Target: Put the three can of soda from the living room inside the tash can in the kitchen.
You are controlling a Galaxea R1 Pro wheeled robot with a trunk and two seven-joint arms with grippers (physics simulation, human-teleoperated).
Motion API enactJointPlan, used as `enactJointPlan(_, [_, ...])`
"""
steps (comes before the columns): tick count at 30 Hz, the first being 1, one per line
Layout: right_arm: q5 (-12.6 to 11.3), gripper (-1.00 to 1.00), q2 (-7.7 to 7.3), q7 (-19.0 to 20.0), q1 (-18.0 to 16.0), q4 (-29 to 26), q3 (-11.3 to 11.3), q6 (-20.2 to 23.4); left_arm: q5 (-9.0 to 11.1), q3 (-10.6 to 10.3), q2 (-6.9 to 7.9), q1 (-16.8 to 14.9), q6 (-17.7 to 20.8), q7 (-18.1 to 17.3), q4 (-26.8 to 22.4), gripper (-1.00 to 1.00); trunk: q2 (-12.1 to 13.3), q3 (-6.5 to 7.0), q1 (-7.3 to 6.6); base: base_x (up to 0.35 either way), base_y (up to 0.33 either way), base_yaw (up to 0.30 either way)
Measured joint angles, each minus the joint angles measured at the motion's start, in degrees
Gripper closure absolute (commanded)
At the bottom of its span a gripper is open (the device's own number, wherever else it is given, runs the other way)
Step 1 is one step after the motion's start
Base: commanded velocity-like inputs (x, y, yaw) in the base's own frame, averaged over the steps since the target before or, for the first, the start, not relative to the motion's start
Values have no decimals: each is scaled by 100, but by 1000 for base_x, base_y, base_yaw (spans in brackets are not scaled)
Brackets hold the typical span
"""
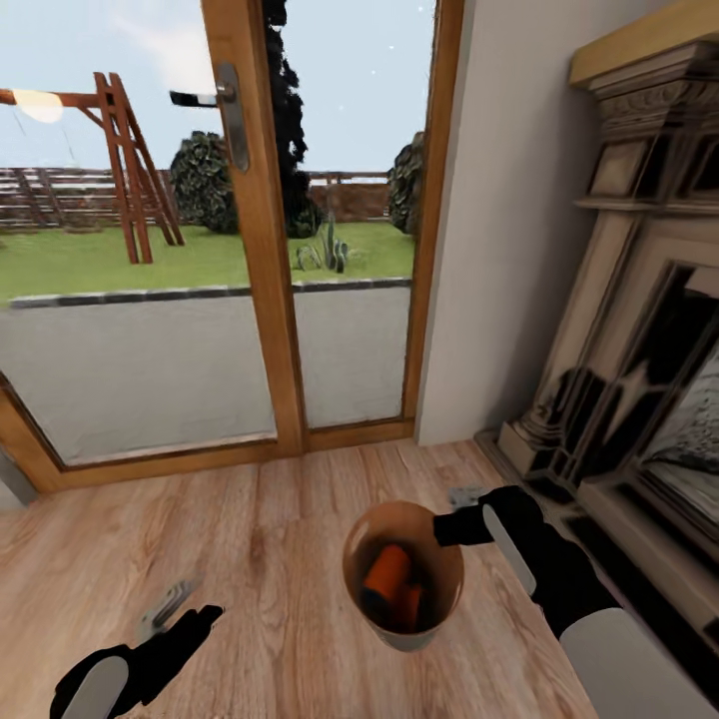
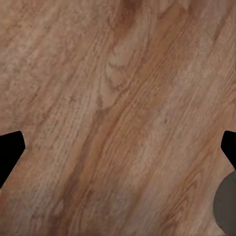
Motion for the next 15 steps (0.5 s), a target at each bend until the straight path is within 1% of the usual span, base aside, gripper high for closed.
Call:
enactJointPlan(1, [160, 100, 0, -14, -1, 1, 1, -8, -3, 1, 1, 2, -2, 6, 0, -100, 0, -3, 0, 0, 0, 283])
enactJointPlan(2, [252, 100, 0, -21, 0, 2, 2, -14, -3, 2, 4, 3, -4, 11, 0, -100, 0, -6, 0, 0, 0, 282])
enactJointPlan(3, [255, 100, 0, -21, 0, 2, 5, -14, -9, 8, 8, 4, -5, 20, 1, -100, 0, -10, 0, 0, 0, 282])
enactJointPlan(4, [195, 100, 1, -17, 0, -2, 6, -10, -10, 6, 5, 4, -6, 28, 1, -100, 0, -13, 0, 0, 0, 282])
enactJointPlan(7, [-68, 100, 2, 7, 0, -8, 9, 4, -16, 3, 1, 4, -11, 36, 5, -100, 0, -23, 0, 0, 0, 282])
enactJointPlan(8, [-76, 100, 2, 7, 0, -9, 9, 4, -19, 3, -1, 3, -12, 38, 6, -100, 0, -26, 0, 0, 0, 282])
enactJointPlan(12, [138, 100, -3, -13, -1, -8, 7, -7, -27, -3, -6, 4, -25, 50, 30, -100, 0, -39, 0, 0, 0, 282])
enactJointPlan(13, [140, 100, -5, -12, -1, -8, 7, -7, -28, -6, -6, 4, -31, 51, 36, -100, 0, -43, 0, 0, 0, 282])
enactJointPlan(15, [65, 100, -5, -4, -1, -9, 8, -3, -29, -13, -7, 4, -38, 52, 46, -100, 0, -49, 0, 0, 0, 282])
